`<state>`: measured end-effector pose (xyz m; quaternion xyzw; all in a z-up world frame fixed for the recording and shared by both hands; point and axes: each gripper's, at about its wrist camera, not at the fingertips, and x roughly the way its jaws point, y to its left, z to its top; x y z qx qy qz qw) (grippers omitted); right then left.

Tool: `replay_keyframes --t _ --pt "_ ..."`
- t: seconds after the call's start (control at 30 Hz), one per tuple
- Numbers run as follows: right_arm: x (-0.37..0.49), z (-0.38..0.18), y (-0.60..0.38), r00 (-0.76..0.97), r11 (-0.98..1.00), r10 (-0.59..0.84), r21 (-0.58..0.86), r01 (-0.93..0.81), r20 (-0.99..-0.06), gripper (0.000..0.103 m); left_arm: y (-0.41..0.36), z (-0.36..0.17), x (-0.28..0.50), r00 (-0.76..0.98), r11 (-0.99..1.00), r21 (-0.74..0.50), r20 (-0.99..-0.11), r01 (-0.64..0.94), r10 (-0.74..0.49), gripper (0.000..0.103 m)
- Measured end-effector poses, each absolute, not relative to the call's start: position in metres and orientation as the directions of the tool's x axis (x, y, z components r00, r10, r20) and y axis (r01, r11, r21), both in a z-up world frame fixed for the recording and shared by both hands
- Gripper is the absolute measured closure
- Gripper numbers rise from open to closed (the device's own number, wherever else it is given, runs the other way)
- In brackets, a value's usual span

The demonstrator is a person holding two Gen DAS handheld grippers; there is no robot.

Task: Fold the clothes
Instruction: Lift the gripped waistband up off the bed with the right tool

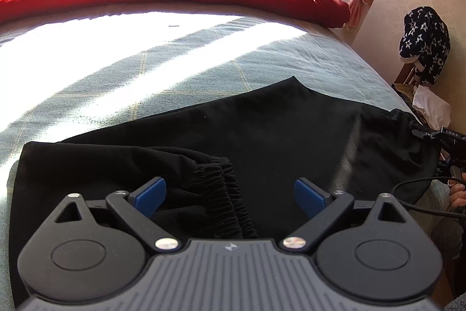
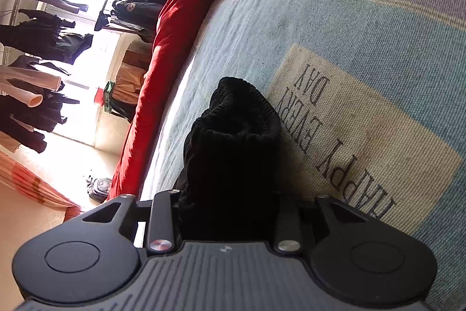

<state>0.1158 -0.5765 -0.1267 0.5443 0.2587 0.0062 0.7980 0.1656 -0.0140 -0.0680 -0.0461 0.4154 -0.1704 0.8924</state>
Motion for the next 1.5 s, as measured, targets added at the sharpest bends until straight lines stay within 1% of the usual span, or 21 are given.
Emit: replay_keyframes --t 0.27,0.47,0.63,0.8,1.2,1.5 --pt "0.115 -0.094 -0.558 0.877 0.435 0.286 0.868 0.241 -0.387 0.066 0.009 -0.062 0.158 0.630 0.937 -0.243 -0.693 0.252 -0.350 0.008" --pt "0.116 -0.065 -0.532 0.890 0.459 0.289 0.867 0.194 -0.353 0.067 0.033 -0.060 0.150 0.643 0.928 -0.267 -0.669 0.259 -0.372 0.008" --pt "0.121 -0.039 -0.499 0.894 0.484 0.308 0.862 0.148 -0.326 0.067 0.059 -0.056 0.144 0.655 0.922 -0.281 -0.649 0.267 -0.388 0.008" --pt "0.131 -0.019 -0.460 0.886 0.523 0.332 0.845 0.111 -0.322 0.067 0.085 -0.054 0.142 0.658 0.915 -0.288 -0.637 0.281 -0.402 0.008" --pt "0.160 0.016 -0.362 0.845 0.558 0.446 0.830 -0.004 -0.296 0.067 0.146 -0.051 0.130 0.663 0.911 -0.284 -0.625 0.299 -0.413 0.008" --pt "0.180 0.017 -0.298 0.759 0.518 0.585 0.852 -0.078 -0.286 0.067 0.165 -0.050 0.124 0.651 0.917 -0.217 -0.651 0.334 -0.391 0.008"
